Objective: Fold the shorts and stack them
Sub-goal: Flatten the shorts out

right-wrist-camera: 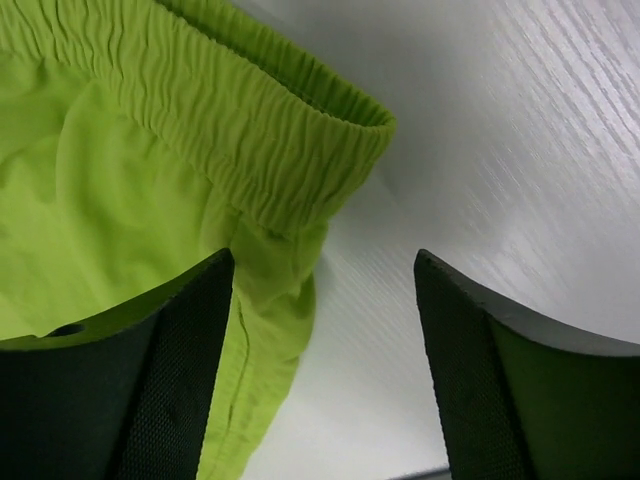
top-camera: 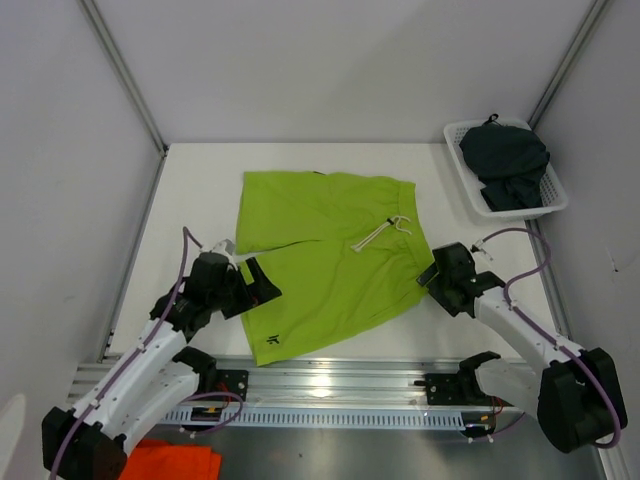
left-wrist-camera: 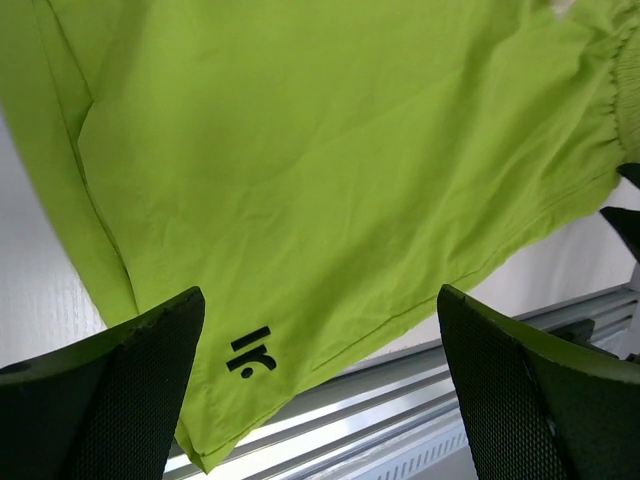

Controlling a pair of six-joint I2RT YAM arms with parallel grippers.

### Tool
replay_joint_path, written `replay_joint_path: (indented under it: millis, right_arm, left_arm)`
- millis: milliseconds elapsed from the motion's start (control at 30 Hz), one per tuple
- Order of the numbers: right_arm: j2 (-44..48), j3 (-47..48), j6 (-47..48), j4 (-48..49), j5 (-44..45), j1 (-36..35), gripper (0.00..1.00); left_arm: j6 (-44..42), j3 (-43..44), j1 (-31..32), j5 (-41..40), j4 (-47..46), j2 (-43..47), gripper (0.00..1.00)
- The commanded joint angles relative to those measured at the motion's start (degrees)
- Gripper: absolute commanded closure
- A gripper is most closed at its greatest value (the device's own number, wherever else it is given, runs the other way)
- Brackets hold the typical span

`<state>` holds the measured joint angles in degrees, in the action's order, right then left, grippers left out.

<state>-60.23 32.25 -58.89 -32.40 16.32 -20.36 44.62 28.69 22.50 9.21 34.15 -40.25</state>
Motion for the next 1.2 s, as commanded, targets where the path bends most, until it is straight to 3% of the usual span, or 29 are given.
replay_joint_path:
  millis: [0, 100, 267, 367, 500, 700, 900, 1167]
  right_arm:
    - [-3.0, 0.5, -4.3, 6.3, 4.0, 0.8, 0.27]
    - [-6.8, 0.6, -5.4, 9.6, 3.7, 1.6, 0.32]
    - [-13.2, 1.7, -7.0, 13.0, 3.2, 2.0, 0.6]
    - [-15.6, 2.2, -7.5, 14.6, 3.4, 1.4, 0.67]
    - [-15.9, 2.0, -8.6, 15.7, 4.6, 0.8, 0.84]
    - [-18.6, 4.8, -8.4, 15.7, 5.5, 1.4, 0.99]
    - [-22.3, 6.7, -9.4, 16.7, 6.4, 1.9, 1.0]
    - [-19.8, 3.5, -9.1, 18.7, 6.6, 3.3, 1.0]
  left_arm:
    - [1.0, -2.1, 0.4, 1.0, -4.8, -4.0, 0.01]
    - [1.7, -4.1, 0.4, -1.3, -9.7, -8.2, 0.01]
    - [3.3, -5.3, 0.3, -3.0, -18.5, -16.4, 0.01]
    - [4.6, -4.3, 0.2, -4.5, -21.9, -22.6, 0.02]
    - [5.0, -1.9, -1.1, -4.1, -26.1, -30.0, 0.02]
    - [3.2, 5.6, -6.1, -3.9, -28.9, -43.5, 0.03]
    - [-0.8, 17.3, -8.1, -3.9, -25.0, -53.4, 0.06]
    - [-2.8, 11.5, -8.1, -6.5, -18.0, -39.2, 0.04]
